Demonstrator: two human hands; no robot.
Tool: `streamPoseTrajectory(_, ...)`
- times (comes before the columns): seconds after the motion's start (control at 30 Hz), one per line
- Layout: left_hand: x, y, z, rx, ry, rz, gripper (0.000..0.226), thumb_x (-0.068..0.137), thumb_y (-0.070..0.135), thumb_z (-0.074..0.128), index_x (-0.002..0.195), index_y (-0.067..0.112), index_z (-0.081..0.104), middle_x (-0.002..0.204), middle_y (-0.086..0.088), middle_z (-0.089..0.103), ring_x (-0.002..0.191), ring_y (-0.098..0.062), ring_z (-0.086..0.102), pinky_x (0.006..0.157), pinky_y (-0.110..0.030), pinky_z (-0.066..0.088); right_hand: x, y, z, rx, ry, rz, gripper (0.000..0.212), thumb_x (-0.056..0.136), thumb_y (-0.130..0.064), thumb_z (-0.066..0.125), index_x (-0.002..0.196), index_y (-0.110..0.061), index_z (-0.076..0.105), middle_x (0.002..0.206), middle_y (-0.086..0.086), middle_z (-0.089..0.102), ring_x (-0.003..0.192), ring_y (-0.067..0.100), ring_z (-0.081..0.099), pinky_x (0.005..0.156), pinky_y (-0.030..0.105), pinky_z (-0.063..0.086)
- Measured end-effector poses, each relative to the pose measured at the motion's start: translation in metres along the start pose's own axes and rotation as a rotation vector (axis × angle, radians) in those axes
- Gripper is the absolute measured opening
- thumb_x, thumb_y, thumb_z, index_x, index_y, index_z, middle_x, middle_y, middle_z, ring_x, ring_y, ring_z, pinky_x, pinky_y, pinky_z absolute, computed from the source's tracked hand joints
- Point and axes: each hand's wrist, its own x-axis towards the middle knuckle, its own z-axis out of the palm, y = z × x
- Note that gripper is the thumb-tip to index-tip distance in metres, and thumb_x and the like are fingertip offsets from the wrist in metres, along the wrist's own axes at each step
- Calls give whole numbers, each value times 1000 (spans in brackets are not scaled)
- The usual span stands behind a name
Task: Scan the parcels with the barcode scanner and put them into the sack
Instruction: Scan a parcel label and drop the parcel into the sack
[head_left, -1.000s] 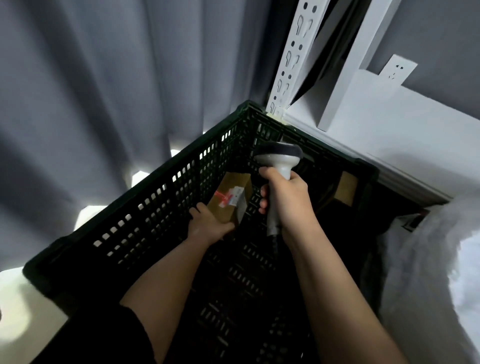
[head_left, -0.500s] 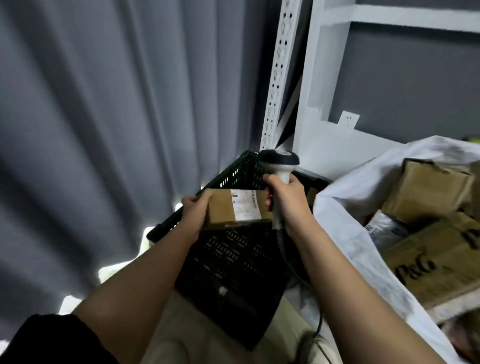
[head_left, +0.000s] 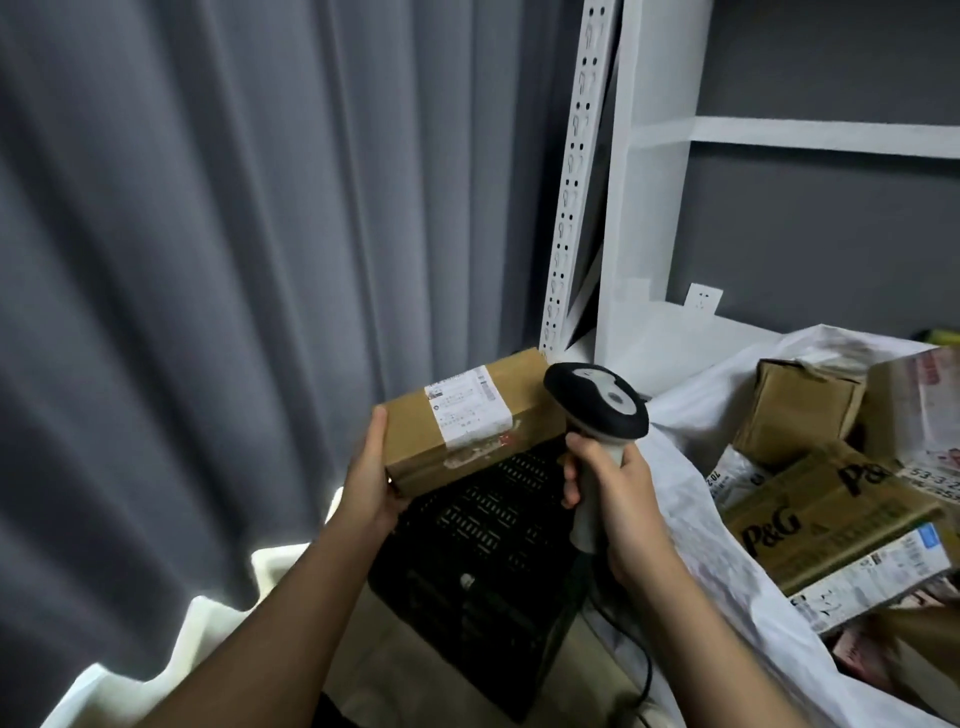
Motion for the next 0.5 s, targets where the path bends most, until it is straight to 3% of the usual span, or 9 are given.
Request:
streamPoseTrajectory(0.07, 8, 0, -1, -65, 11, -53, 44, 84, 63, 57, 106, 26, 65, 93, 0, 75, 85, -20, 70, 64, -34, 54, 2, 0, -1, 12, -10, -20, 13, 93, -8, 59, 84, -10, 50, 60, 5, 51, 45, 16, 41, 47, 25, 38)
streamPoseTrajectory(0.2, 13, 2, 8, -159, -4, -118, 51, 80, 62, 62, 111, 22, 62, 97, -7, 69, 91, -24, 66, 65, -39, 53, 9, -2, -2, 38, -8, -41, 15, 94, -8, 58, 83, -13, 50, 60, 4, 50, 46, 17, 40, 48, 26, 37)
streamPoseTrajectory(0.3, 12, -1, 16, -225, -37, -140, 46, 82, 51, 66, 113, 19, 56, 76, -6, 65, 82, -24, 65, 70, -43, 54, 14, -1, -5, 49, 5, -45, 15, 93, -11, 61, 84, -11, 49, 59, 3, 50, 45, 16, 41, 50, 30, 37)
streamPoseTrajectory(0.33, 12, -1, 18, -237, -64, -154, 46, 83, 47, 68, 117, 18, 55, 76, -6, 66, 83, -24, 65, 72, -45, 56, 14, -1, -6, 51, 8, -45, 17, 90, -16, 64, 84, -10, 49, 58, 3, 50, 45, 16, 41, 50, 31, 37)
streamPoseTrajectory(0.4, 12, 0, 22, -213, -129, -213, 49, 82, 36, 70, 124, 16, 55, 95, -9, 67, 94, -27, 66, 73, -48, 59, 14, -1, -7, 51, 11, -44, 22, 81, -25, 65, 85, -10, 49, 58, 2, 50, 45, 16, 41, 49, 30, 37)
streamPoseTrajectory(0.5, 6, -2, 25, -86, -206, -295, 46, 77, 26, 70, 118, 12, 56, 102, -11, 66, 95, -28, 64, 81, -46, 54, 12, 0, -9, 52, -1, -42, 24, 77, -27, 63, 84, -9, 49, 58, 3, 50, 45, 16, 41, 48, 29, 38)
